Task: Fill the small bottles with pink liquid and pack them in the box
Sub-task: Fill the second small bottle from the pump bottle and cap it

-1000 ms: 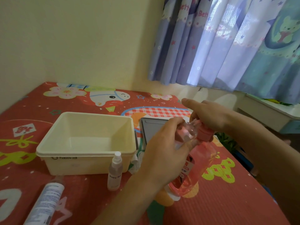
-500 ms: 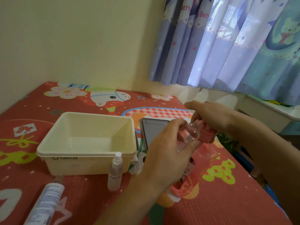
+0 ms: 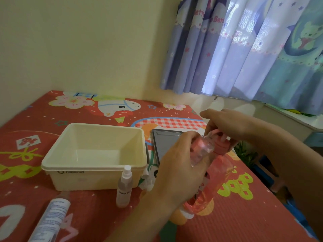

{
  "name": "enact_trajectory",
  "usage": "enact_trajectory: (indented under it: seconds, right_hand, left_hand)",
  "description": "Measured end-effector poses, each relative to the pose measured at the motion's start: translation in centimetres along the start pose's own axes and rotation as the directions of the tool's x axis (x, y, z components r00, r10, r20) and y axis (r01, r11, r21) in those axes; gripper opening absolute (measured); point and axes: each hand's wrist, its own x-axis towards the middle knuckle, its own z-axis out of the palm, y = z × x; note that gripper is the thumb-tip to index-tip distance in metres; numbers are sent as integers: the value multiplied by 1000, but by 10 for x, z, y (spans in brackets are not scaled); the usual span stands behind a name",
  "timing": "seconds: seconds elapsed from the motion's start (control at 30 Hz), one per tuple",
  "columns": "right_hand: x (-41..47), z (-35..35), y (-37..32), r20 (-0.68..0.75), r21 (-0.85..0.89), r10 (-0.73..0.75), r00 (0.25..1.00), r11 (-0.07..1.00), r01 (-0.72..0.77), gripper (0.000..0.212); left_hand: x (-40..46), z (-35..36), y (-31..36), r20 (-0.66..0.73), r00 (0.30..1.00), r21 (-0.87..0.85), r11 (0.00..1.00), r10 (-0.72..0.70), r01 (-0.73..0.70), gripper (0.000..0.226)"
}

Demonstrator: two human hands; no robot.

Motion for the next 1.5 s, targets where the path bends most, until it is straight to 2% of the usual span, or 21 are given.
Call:
enact_trajectory:
  seconds: [0.13, 0.27, 0.33, 0.4, 0.43, 0.53, 0.6, 0.7, 0.77, 0.97, 1.2, 1.33, 1.43, 1.5]
  right_hand:
    - [2, 1, 2, -82, -39, -39, 996, 999, 36, 65]
    - [1, -2, 8, -144, 14, -155, 977, 987, 158, 70]
    - [-5, -8, 13, -141, 96, -212, 967, 969, 226, 71]
    - [-7, -16, 16, -94, 174, -257, 962, 947, 270, 61]
    - [-6, -19, 17, -54, 159, -260, 964, 951, 265, 55]
    - [-17, -22, 24, 103, 144, -174, 979, 977, 158, 43]
    - [-23, -21, 28, 114, 87, -263, 958, 963, 254, 14]
    - [-33, -14, 37, 94, -129, -388, 917, 908, 398, 33]
    - [-33, -13, 37, 62, -192, -409, 911, 891, 413, 34]
    - [-20, -20, 48, 40, -212, -386, 922, 898, 385, 34]
    - [-4, -29, 61, 34, -202, -374, 927, 905, 373, 33]
    - [-5, -30, 59, 4, -201, -377, 926, 907, 370, 41]
    - [-15, -29, 48, -159, -265, -484, 860, 860, 435, 56]
    - [-23, -23, 37, -200, -334, -573, 794, 802, 495, 54]
  left_hand:
    - [0, 0, 2, -11, 1000, -42, 999, -13, 12, 33]
    - [0, -1, 2, -17, 999, -66, 997, -34, 33, 29]
    - [0, -2, 1, -19, 999, -77, 996, -49, 48, 29]
    - [0, -4, 0, -28, 997, -87, 994, -66, 63, 30]
    - [1, -4, -1, -35, 997, -92, 993, -73, 70, 30]
    - [3, -8, -3, -67, 994, -106, 991, -87, 80, 31]
    - [4, -10, -4, -101, 991, -116, 990, -92, 81, 32]
    - [5, -15, -5, -150, 983, -130, 988, -102, 82, 31]
    - [5, -19, -5, -169, 979, -148, 985, -112, 87, 31]
    - [4, -37, -3, -214, 973, -139, 989, -80, 51, 30]
    - [2, -54, -1, -197, 979, -142, 990, -47, 19, 29]
    - [1, -62, -1, -225, 974, -110, 994, -15, -10, 30]
    - [-1, -70, -5, -250, 968, -89, 996, -1, -22, 31]
    - [-2, -75, -8, -268, 964, -73, 997, 3, -23, 32]
